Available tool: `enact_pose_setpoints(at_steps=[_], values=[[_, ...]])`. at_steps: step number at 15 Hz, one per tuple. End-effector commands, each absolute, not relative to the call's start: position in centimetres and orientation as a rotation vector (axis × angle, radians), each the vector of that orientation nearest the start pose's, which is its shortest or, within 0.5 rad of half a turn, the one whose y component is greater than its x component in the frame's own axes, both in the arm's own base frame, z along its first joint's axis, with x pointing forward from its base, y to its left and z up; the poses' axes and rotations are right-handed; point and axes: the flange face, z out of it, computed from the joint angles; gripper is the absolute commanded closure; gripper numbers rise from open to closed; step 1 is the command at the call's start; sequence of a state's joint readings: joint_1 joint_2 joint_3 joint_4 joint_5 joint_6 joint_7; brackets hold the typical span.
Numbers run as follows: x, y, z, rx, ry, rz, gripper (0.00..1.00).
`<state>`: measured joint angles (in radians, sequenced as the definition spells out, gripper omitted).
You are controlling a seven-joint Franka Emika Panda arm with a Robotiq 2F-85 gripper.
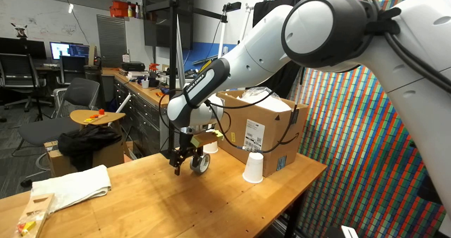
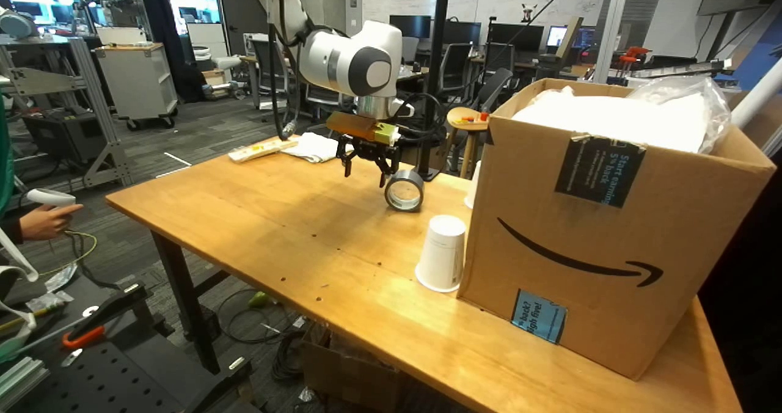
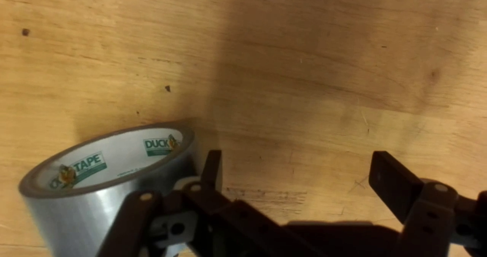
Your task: Move the seal tape
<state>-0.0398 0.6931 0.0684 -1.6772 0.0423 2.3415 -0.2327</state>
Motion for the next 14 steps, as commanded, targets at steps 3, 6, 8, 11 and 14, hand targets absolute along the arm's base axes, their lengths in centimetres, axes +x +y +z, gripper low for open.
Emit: enact_pose_setpoints(at_steps=[3, 6, 8, 11, 14], values=[[68.1, 3.4, 19.7, -3.025, -0.438, 0.038, 0.00], [68.4, 3.5, 19.5, -3.030, -0.484, 0.044, 0.00], [68.6, 3.3, 19.6, -3.026, -0.518, 0.040, 0.00], [69.2, 3.4, 20.3, -3.029, -0.573, 0.028, 0.00], [69.9, 3.7, 20.8, -3.030, -0.611, 0.029, 0.00]])
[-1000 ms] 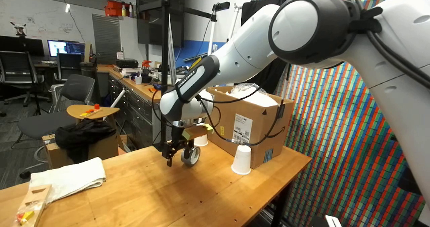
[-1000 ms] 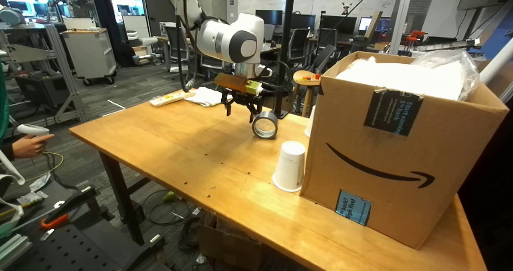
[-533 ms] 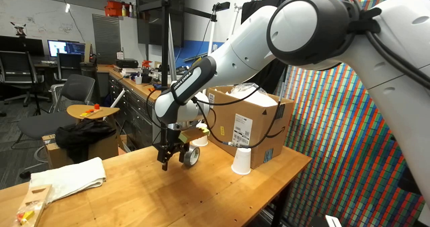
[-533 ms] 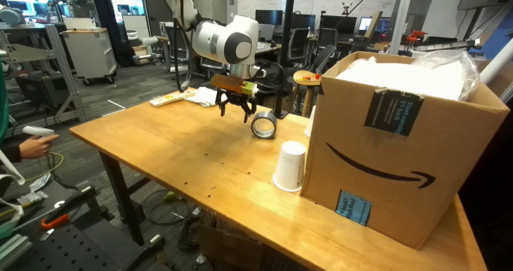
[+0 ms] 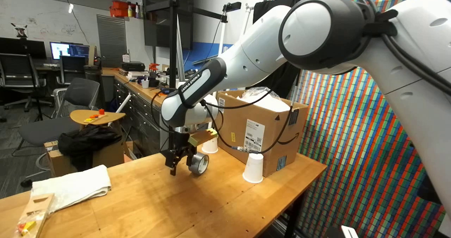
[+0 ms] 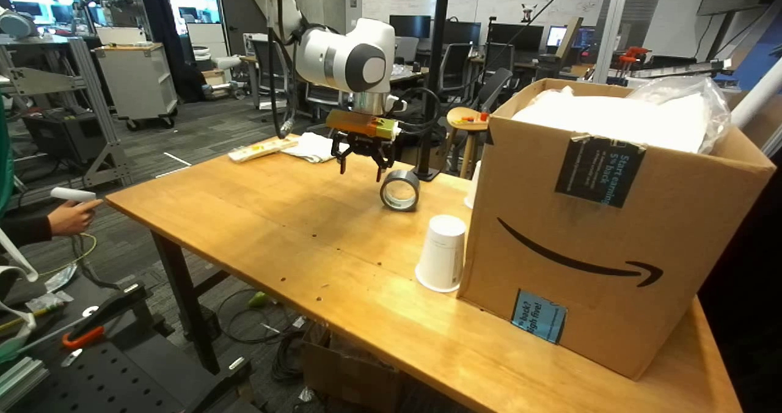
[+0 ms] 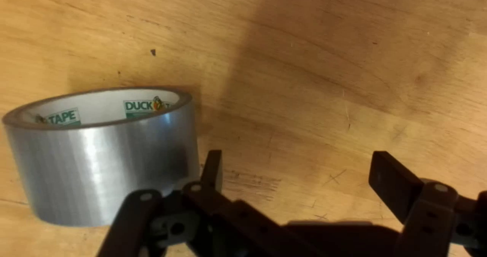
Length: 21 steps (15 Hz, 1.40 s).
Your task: Move the seal tape
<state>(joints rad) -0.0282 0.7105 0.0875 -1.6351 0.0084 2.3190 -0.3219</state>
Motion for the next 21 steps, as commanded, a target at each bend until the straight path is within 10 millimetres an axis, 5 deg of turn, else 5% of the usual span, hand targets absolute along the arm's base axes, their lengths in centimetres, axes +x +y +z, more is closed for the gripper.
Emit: enact_pose_setpoints(at_steps=[1, 21], values=[[70.1, 3.8, 20.9, -3.031, -0.621, 0.032, 0.00], [72.4, -0.3, 20.1, -3.068, -0.576, 0.047, 0.00]])
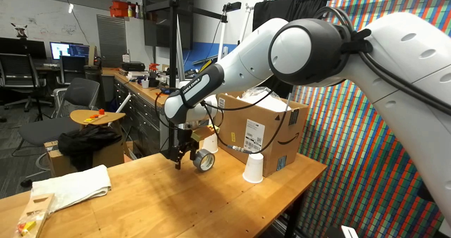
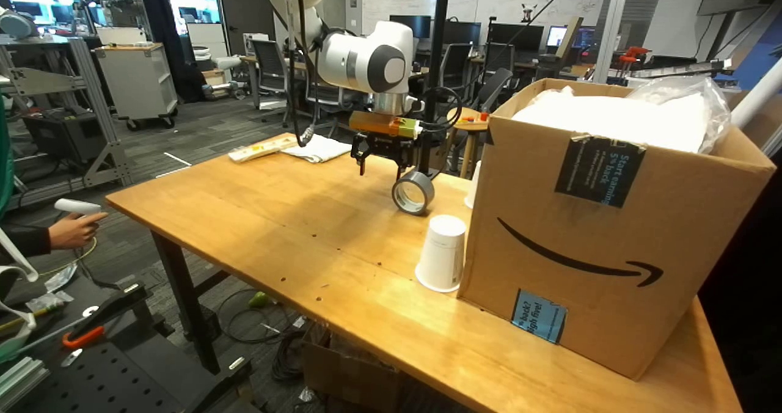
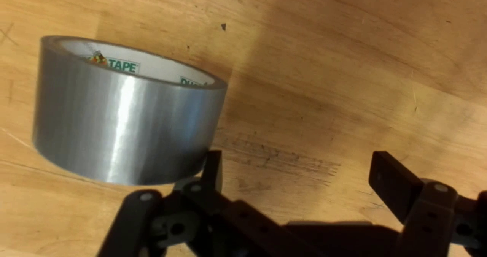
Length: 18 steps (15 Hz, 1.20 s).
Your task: Move the seal tape
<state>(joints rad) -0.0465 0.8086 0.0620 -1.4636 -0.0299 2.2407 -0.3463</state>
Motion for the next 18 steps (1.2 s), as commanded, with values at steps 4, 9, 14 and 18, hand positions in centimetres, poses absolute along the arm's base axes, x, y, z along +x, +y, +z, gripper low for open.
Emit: enact_pose_setpoints(at_steps=[4, 9, 14, 18], values=[[72.0, -0.3, 19.5, -3.061, -0.556, 0.064, 0.00], [71.7, -0.6, 18.9, -3.066, -0.541, 0.087, 0.00], [71.9, -1.7, 19.5, -3.087, -0.525, 0.076, 0.00], [72.1, -3.3, 19.8, -3.106, -0.501, 0.071, 0.00]])
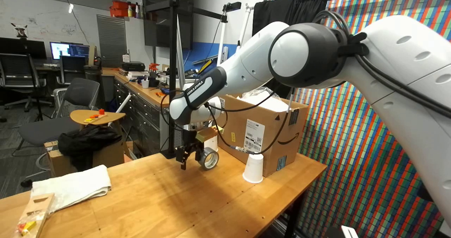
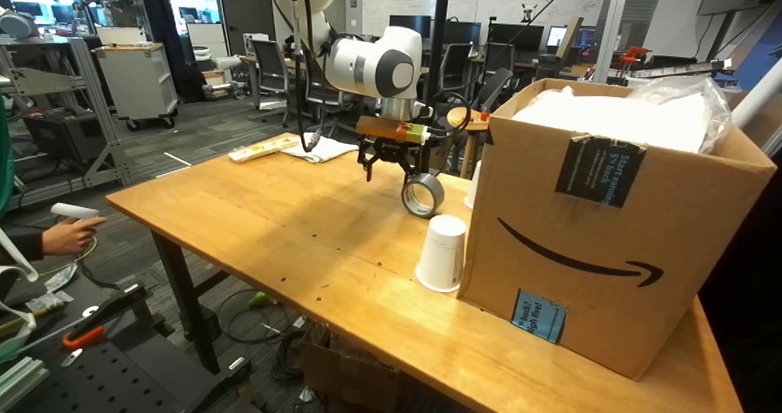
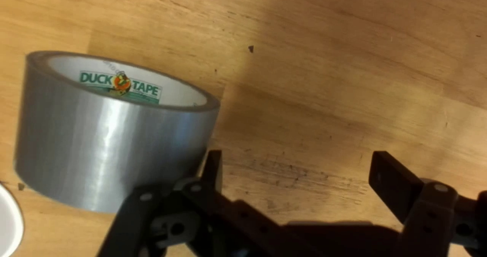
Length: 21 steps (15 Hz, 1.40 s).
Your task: Move the seal tape
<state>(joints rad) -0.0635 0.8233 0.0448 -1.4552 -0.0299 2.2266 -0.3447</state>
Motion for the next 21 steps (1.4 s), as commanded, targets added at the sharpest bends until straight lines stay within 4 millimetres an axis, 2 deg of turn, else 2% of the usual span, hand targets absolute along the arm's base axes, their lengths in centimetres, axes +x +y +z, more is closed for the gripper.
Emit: enact_pose_setpoints(at_steps=[1, 9, 12, 14, 17, 20, 21], values=[[72.2, -3.9, 20.0, -3.112, -0.490, 0.068, 0.00], [71.6, -10.9, 22.1, -3.160, -0.345, 0.029, 0.00], [71.1, -13.5, 23.5, -3.183, -0.288, 0.009, 0.00], [70.8, -14.3, 24.9, -3.190, -0.264, -0.013, 0.00], [70.2, -13.9, 27.4, -3.195, -0.263, -0.050, 0.00], [68.7, -11.0, 29.6, -3.175, -0.315, -0.072, 0.00], [67.7, -9.5, 30.1, -3.158, -0.346, -0.069, 0.00]])
